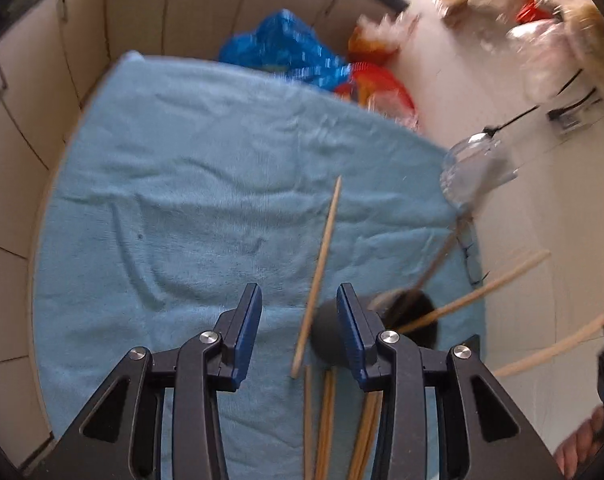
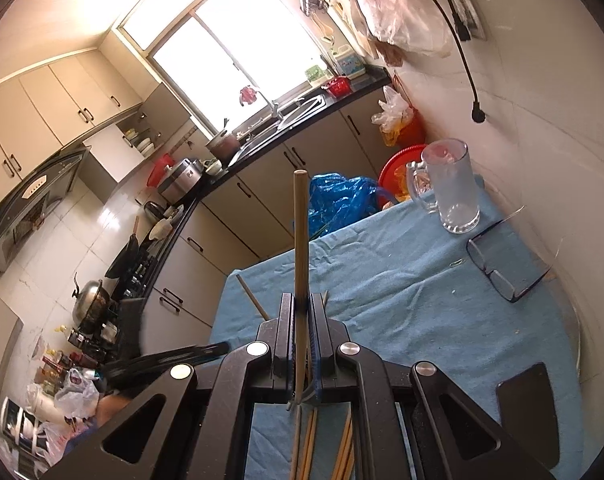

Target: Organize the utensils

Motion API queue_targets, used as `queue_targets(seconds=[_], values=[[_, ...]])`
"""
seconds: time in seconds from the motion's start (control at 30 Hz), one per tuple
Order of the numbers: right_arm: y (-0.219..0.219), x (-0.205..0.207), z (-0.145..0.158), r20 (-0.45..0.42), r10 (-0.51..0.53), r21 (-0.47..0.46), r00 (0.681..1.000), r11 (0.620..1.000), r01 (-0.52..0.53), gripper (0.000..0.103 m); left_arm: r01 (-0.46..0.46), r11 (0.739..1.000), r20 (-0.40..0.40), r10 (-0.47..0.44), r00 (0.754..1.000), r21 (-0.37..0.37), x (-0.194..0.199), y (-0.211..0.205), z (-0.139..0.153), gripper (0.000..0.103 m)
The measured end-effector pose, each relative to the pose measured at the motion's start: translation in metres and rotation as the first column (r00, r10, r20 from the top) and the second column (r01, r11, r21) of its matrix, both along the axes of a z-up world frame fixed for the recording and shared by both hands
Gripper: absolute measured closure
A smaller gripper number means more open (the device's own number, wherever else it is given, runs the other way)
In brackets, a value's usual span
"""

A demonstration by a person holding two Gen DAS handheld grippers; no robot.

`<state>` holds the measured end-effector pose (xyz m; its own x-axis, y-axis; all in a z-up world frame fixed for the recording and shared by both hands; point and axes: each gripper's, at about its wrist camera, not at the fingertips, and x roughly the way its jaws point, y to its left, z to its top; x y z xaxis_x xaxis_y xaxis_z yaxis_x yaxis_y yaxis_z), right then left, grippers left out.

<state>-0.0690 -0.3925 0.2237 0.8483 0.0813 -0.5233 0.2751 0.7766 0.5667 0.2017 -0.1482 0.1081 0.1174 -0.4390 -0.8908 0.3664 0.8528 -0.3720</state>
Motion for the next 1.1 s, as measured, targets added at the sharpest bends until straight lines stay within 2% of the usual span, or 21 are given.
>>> queue_targets(seconds=[0.07,0.27,0.47,0.6,0.73,0.9,1.0,1.1], values=[[0.002,-0.008,0.004,0.009,-0.005,-0.001,1.000,1.000,0.005,0.096,0.018,0.999,-0.023,-0.017,1.000,0.027,0.015,-0.013,-0.019,0.066],[0.008,-0.028,0.006,0.003,-0.037,-0.006,0.999,0.999,0.037,0.096,0.111,0.994,-0.106,-0.109,0.988,0.015,0.047,-0.061,-0.061,0.066],[0.004,-0.044,0.006,-0.030,-0.086,-0.027,0.996,0.996,0.086,0.096,0.220,0.973,-0.091,-0.213,0.973,0.075,0.058,-0.107,-0.078,0.070],[-0.001,-0.055,0.004,-0.045,-0.120,-0.026,0.992,0.993,0.119,0.096,0.264,0.953,-0.103,-0.250,0.963,0.146,0.064,-0.127,-0.096,0.089],[-0.002,-0.065,0.000,-0.060,-0.152,-0.020,0.987,0.988,0.151,0.096,0.301,0.930,-0.042,-0.300,0.953,0.212,0.059,-0.140,-0.098,0.096],[-0.001,-0.068,-0.004,-0.067,-0.168,0.002,0.984,0.986,0.168,0.096,0.260,0.939,0.012,-0.270,0.963,0.227,0.053,-0.126,-0.096,0.097],[0.003,-0.064,-0.003,-0.061,-0.161,0.008,0.985,0.987,0.162,0.096,0.202,0.968,0.031,-0.209,0.977,0.149,0.051,-0.094,-0.086,0.097],[0.005,-0.060,-0.004,-0.054,-0.155,0.017,0.986,0.988,0.156,0.096,0.158,0.982,0.077,-0.167,0.983,0.103,0.048,-0.060,-0.069,0.097]])
